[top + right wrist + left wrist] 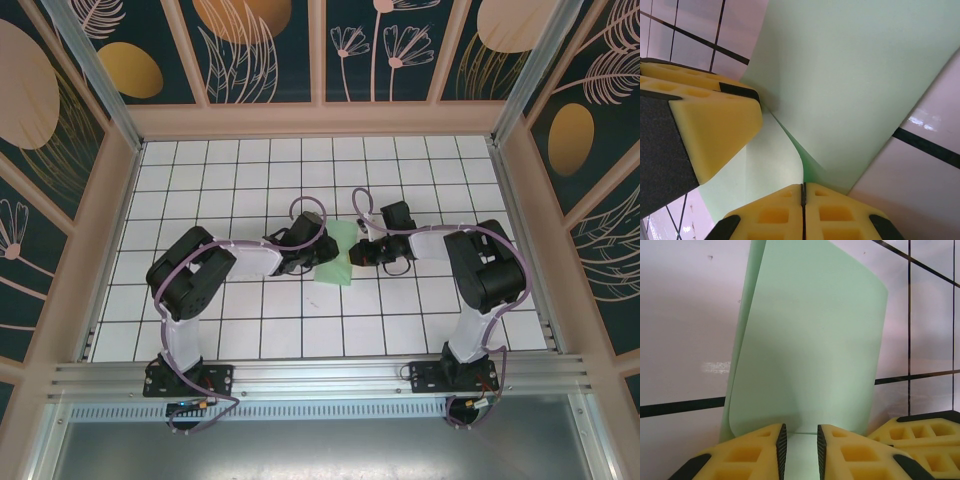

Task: Fold a paper plane with a square sheet of paper (pick it up from the middle)
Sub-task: Fold the triangle a second time at the center of the table.

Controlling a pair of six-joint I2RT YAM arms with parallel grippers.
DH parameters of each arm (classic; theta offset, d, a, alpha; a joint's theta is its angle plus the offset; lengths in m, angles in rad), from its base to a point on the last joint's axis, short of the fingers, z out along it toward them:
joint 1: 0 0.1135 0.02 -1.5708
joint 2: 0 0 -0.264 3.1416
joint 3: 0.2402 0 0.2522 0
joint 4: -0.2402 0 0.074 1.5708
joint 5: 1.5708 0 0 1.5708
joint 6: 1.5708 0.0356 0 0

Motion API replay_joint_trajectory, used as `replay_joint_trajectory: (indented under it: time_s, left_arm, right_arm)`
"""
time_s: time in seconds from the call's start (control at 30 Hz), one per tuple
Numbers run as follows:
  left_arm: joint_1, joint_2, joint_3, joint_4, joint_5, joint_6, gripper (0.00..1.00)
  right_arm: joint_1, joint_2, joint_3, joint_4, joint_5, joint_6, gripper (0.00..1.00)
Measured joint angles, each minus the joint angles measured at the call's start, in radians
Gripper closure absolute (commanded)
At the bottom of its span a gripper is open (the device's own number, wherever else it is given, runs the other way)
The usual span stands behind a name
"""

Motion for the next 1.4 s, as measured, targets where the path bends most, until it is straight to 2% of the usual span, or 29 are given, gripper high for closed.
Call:
replay_joint_trajectory:
  time_s: [0.4,0.77,1.07,1.23,1.4]
  left_arm:
    - [0.023,-0.040,0.014,-0.013,-0.007,0.039,0.72]
    - [0.026,0.005,-0.005,0.014,0.001,0.033,0.74]
    - [0.026,-0.017,-0.005,-0.013,0.001,0.051,0.70]
    - [0.026,-0.089,0.006,-0.038,0.019,0.058,0.79]
    - [0.003,-0.156,-0.026,0.003,0.065,0.009,0.85]
  right_arm:
    - [0.000,0.000,0.000,0.000,0.000,0.000,0.91]
    - [0.000,0.000,0.002,0.000,0.000,0.000,0.91]
    - [0.000,0.002,0.002,0.000,0.000,0.000,0.91]
    - [0.000,0.002,0.002,0.000,-0.001,0.000,0.91]
    - [0.000,0.002,0.002,0.000,-0.001,0.000,0.91]
